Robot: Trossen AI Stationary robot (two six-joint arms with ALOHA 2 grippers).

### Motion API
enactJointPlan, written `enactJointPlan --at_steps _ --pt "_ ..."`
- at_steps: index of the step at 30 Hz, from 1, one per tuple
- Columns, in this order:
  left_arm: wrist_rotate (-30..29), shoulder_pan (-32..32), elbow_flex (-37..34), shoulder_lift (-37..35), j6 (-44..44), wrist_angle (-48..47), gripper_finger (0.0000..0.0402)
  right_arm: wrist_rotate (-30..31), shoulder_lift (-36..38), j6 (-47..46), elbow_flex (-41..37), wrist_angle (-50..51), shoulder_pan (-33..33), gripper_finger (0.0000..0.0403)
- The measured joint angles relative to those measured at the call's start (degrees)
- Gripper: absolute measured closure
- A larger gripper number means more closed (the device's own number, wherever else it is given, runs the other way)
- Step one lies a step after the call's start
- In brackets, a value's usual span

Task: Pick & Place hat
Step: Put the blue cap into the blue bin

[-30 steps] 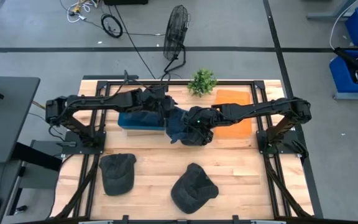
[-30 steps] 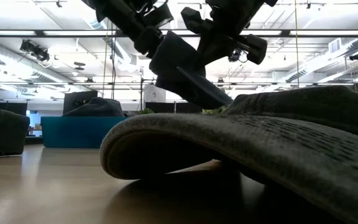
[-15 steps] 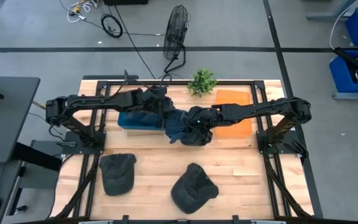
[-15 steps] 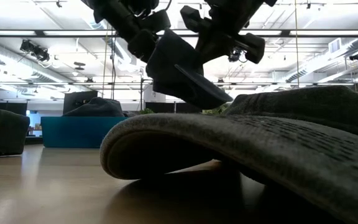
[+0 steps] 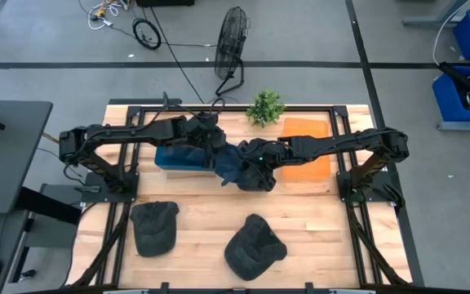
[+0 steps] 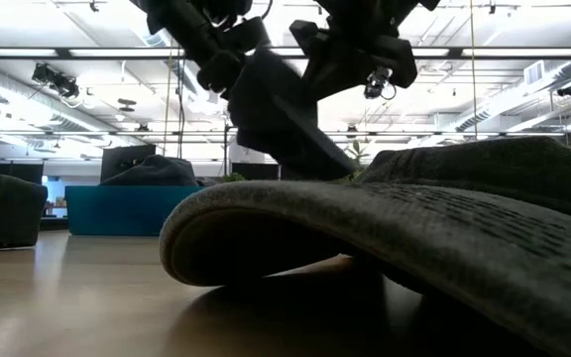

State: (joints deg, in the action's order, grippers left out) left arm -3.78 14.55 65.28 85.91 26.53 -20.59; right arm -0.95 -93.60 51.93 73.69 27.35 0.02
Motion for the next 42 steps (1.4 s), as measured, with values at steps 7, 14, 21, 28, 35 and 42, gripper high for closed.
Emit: enactJointPlan --at_steps 7,14,21,28,35,42 --pt "-9.1 0.1 7.6 -1.3 6.4 -12.3 0.0394 -0.1 0.0 -3.6 0.0 0.0 0.1 0.0281" --pt "-11.8 2.1 16.3 -1.3 12.1 -28.3 0.0395 0.4 0.0 -8.5 0.0 -0.2 0.1 0.0260" --pt "-11.4 6.4 24.6 -1.3 19.4 -47.3 0.0395 0.5 0.0 -12.8 0.0 1.3 0.1 0.0259" --pt "1.4 12.9 24.6 -1.2 23.5 -54.9 0.0395 0.5 0.0 -14.4 0.0 2.0 0.1 0.0259" --pt "0.2 14.0 27.6 -0.9 31.2 -52.9 0.0395 0.5 0.0 -14.8 0.0 2.1 0.1 0.0259" --pt "1.7 12.9 33.2 -1.0 28.3 -55.9 0.0395 0.5 0.0 -15.5 0.0 2.1 0.1 0.0259"
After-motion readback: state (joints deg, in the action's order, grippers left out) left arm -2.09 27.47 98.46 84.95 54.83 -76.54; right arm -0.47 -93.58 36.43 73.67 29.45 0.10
